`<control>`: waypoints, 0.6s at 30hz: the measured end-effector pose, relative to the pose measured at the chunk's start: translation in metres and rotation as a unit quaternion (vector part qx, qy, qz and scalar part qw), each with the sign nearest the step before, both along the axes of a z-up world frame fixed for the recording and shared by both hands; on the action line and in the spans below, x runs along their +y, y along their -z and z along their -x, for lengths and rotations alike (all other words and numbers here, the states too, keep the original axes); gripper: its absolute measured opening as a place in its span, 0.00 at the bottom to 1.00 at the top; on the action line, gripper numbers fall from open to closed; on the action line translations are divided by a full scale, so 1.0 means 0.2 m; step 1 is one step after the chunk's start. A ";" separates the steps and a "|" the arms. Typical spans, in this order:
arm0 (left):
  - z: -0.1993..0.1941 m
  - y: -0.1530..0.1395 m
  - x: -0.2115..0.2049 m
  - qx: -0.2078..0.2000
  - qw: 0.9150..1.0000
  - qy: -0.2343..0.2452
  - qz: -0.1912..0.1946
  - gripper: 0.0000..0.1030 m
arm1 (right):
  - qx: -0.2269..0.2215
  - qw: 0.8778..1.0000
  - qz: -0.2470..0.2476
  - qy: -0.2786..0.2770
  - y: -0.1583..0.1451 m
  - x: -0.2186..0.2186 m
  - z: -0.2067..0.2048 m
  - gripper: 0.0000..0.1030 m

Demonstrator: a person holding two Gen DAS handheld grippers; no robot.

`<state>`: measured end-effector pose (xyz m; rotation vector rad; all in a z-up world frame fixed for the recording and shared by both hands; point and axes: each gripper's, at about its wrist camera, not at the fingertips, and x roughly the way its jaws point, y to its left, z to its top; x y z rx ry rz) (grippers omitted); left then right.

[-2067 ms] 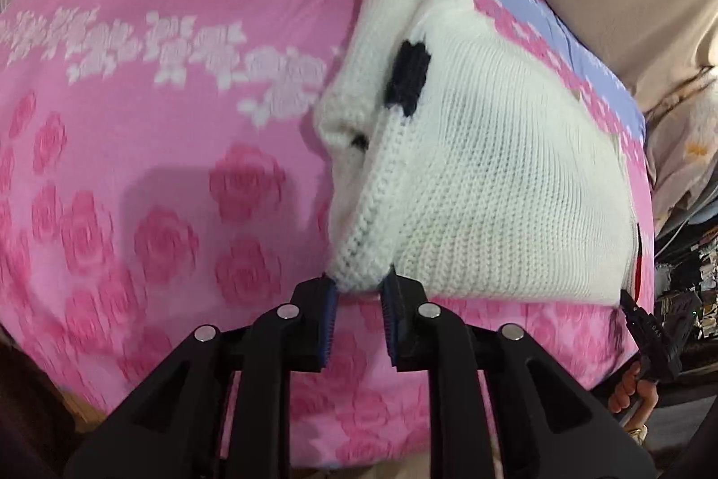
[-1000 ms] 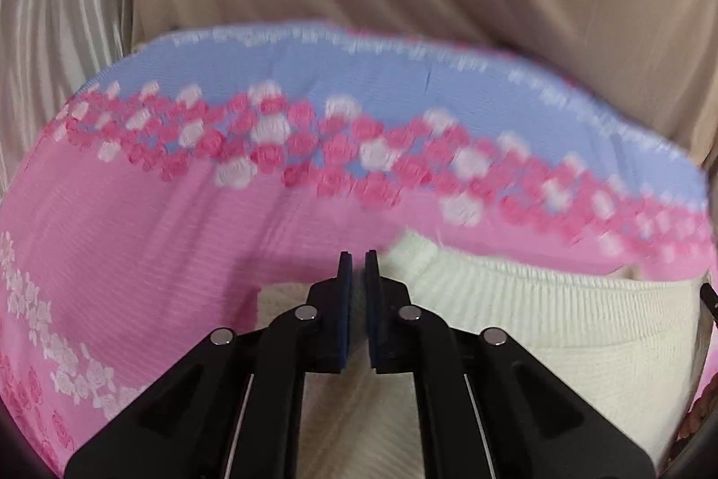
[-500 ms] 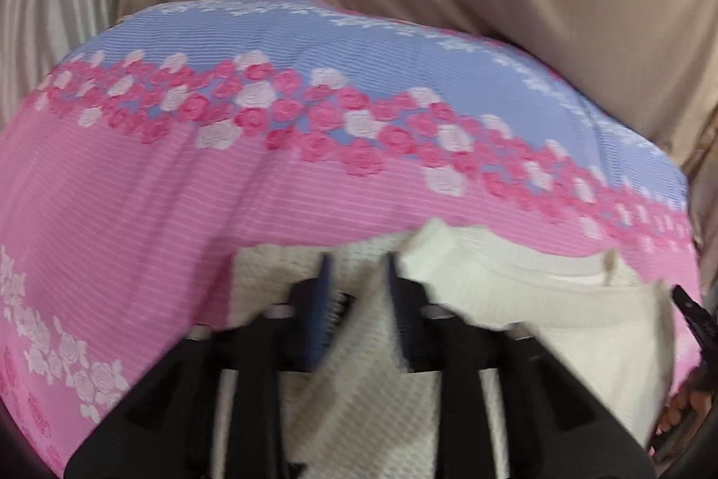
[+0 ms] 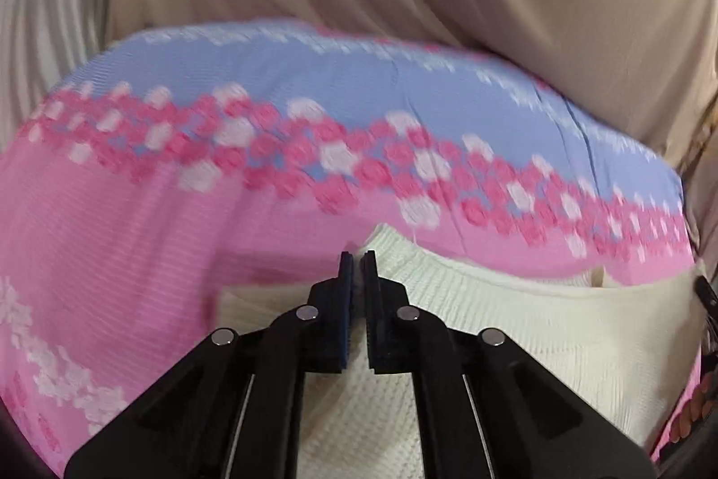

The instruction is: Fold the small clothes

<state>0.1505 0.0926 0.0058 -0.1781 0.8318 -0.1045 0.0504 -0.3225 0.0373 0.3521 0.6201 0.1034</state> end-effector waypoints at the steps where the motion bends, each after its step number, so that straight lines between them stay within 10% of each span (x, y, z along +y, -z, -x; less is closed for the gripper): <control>1: -0.02 0.02 0.02 0.003 1.000 -0.009 -0.011 0.04 | -0.012 1.000 0.001 0.008 -0.03 -0.01 0.02 0.07; 6: -0.12 0.27 0.00 0.041 0.996 -0.029 -0.075 0.01 | 0.124 0.991 0.011 0.049 0.34 -0.16 -0.17 0.07; 15: 0.17 0.00 -0.05 -0.020 0.999 -0.018 -0.047 0.03 | 0.061 0.991 0.033 0.115 0.12 -0.14 0.07 0.20; 18: 0.41 -0.14 -0.18 -0.054 0.997 0.046 -0.035 0.18 | 0.024 0.998 0.036 0.035 0.00 0.11 0.21 0.20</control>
